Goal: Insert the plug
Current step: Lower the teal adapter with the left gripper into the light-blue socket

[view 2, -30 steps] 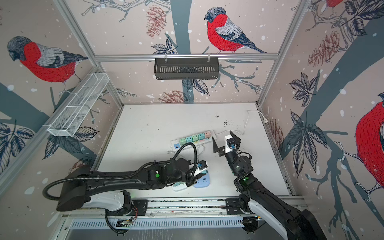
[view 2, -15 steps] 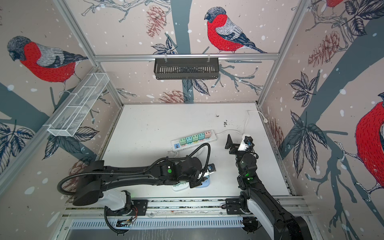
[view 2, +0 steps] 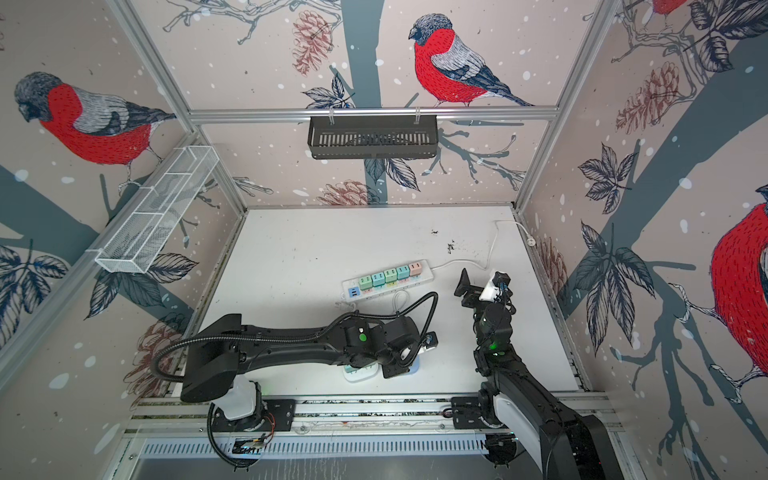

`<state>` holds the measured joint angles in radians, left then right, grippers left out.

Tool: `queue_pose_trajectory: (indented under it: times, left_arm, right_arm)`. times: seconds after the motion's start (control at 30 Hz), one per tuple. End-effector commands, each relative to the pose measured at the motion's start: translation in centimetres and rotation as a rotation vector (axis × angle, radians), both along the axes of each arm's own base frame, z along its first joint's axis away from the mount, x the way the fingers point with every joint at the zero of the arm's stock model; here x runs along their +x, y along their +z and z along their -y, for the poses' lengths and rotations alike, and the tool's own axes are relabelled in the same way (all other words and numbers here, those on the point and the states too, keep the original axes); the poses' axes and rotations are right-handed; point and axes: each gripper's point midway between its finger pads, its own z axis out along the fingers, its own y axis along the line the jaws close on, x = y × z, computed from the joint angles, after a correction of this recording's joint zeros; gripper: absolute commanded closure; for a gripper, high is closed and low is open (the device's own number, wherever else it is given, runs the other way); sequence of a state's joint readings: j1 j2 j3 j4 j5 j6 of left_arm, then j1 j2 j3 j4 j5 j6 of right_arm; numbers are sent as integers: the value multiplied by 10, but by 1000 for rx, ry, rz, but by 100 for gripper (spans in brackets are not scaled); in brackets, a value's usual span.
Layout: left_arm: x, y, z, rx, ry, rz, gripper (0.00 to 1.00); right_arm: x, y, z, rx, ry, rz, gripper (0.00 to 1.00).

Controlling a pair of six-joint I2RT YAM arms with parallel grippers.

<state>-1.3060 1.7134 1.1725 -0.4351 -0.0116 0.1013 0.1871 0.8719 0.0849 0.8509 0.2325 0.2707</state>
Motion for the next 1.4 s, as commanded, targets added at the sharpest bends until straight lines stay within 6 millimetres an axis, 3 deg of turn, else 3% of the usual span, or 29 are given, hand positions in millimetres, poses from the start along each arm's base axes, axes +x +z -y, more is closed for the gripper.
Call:
queue_pose_trajectory:
  times: [0.0,0.83,1.37]
  left_arm:
    - [-2,-4,-3,33,7,-9,100]
    - [11,-36,-6,154,51,26,100]
    - [12,-34,-5,188,46,19,100]
  right_arm:
    - [1,13,2,26,-13,50,0]
    - [-1,14,1,24,-6,55,0]
    - [7,13,1,20,-14,41,0]
